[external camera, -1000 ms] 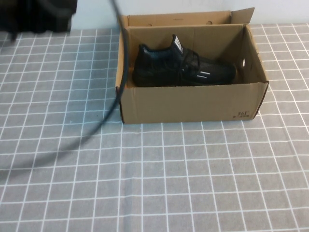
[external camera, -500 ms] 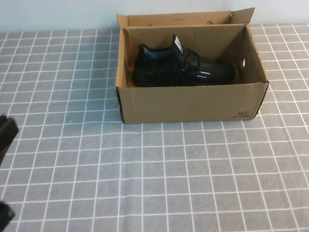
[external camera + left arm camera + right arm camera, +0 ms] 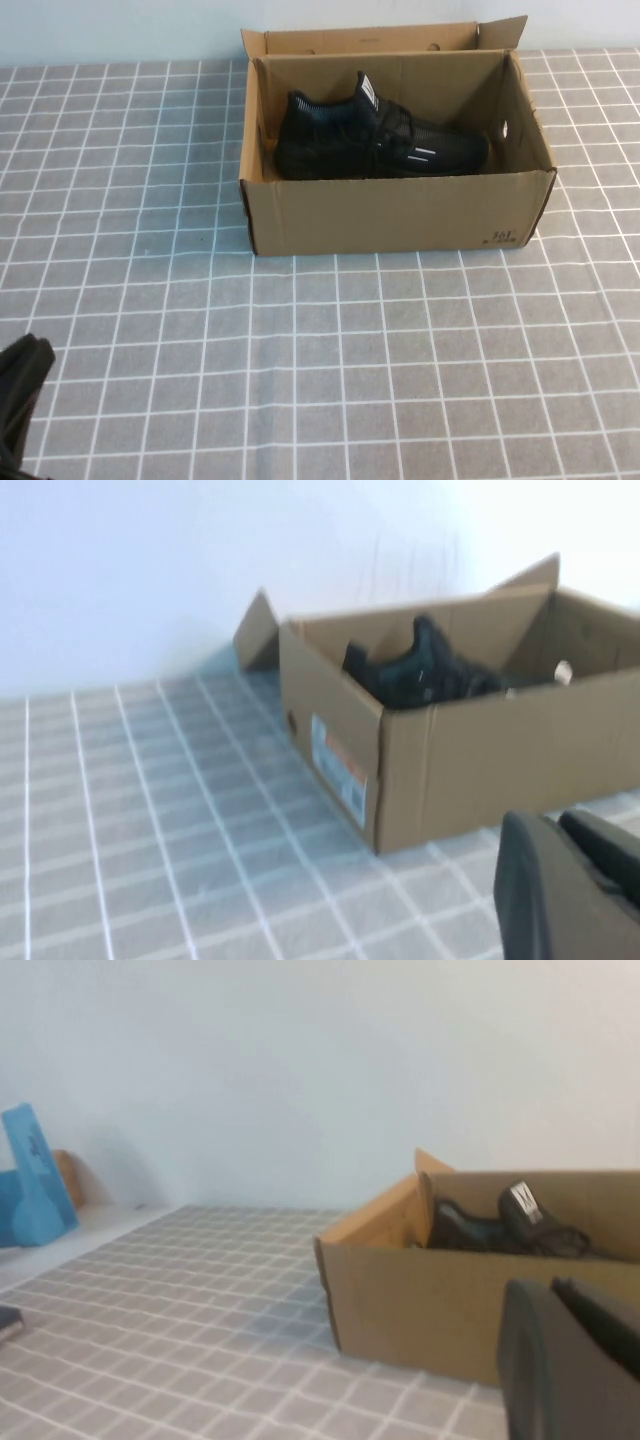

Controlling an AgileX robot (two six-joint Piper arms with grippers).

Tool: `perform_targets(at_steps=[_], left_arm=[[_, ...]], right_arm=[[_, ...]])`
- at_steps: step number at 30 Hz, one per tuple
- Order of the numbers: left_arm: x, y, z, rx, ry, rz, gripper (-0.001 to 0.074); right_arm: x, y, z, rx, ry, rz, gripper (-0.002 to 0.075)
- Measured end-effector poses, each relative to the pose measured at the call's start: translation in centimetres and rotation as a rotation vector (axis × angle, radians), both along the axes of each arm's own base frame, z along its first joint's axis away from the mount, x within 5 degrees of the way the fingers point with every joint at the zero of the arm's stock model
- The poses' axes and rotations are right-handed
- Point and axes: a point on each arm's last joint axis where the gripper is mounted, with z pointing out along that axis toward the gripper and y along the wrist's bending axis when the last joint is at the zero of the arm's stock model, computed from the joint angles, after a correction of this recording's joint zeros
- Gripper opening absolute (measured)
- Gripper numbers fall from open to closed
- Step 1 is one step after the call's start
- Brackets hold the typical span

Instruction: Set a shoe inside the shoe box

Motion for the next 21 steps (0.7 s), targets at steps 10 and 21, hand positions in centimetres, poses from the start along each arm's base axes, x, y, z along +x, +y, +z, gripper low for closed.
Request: perform_targets(at_steps=[10, 21], left_arm=[[0.4, 0.5, -3.8, 0.012, 0.057, 0.066, -0.0001], [0.3, 1.3, -7.2, 0.023, 0.090, 0.144, -0.0001]], right_arm=[[0.8, 0.4, -4.0, -0.044, 0.060, -0.013, -0.0016], [0.7, 0.6, -5.1, -0.117, 0.152, 0.011, -0.0016]])
